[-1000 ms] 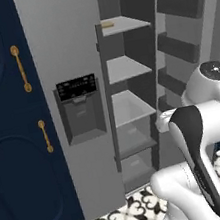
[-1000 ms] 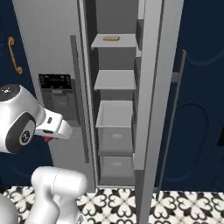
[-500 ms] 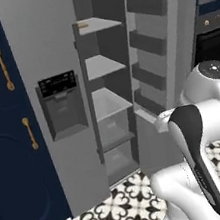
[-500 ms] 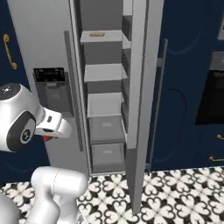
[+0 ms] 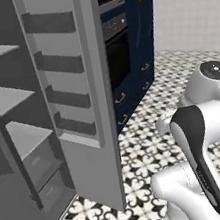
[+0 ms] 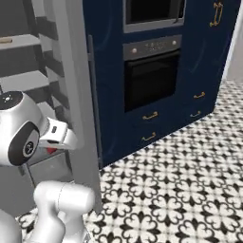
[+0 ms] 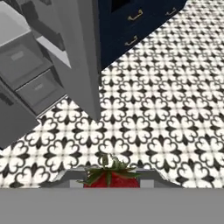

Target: Take the strawberry from the fridge and place it on top of the pancake, located on the dining counter.

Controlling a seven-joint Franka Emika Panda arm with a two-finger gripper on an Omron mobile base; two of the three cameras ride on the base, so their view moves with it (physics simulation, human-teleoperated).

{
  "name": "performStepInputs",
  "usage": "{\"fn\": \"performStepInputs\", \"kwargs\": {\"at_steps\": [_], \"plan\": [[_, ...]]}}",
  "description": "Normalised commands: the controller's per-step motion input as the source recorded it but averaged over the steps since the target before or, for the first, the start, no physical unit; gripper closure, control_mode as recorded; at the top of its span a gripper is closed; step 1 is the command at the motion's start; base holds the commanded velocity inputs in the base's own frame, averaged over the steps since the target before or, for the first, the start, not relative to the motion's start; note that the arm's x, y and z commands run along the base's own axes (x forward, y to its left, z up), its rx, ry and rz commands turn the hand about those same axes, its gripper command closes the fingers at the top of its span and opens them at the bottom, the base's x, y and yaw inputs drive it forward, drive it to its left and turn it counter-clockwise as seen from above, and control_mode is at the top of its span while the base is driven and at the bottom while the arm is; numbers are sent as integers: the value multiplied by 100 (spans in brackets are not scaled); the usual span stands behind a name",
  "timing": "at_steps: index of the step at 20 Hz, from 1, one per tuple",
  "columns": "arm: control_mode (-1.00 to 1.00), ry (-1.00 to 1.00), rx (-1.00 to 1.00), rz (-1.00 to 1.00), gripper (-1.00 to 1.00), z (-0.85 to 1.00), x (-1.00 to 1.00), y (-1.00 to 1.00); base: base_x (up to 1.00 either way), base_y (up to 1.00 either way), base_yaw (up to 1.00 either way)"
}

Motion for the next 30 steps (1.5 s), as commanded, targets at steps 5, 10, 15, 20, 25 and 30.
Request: {"fn": "performStepInputs", "kwargs": {"at_steps": [5,10,15,20,25,30], "plan": [[100,0,0,0,100,0,0,0,0,-22,-93],[100,0,0,0,100,0,0,0,9,-37,-85],[100,0,0,0,100,0,0,0,90,-86,-35],[100,0,0,0,100,0,0,0,100,-90,-10],[100,0,0,0,100,0,0,0,100,-45,-2],[100,0,0,0,100,0,0,0,100,18,-10]]}}
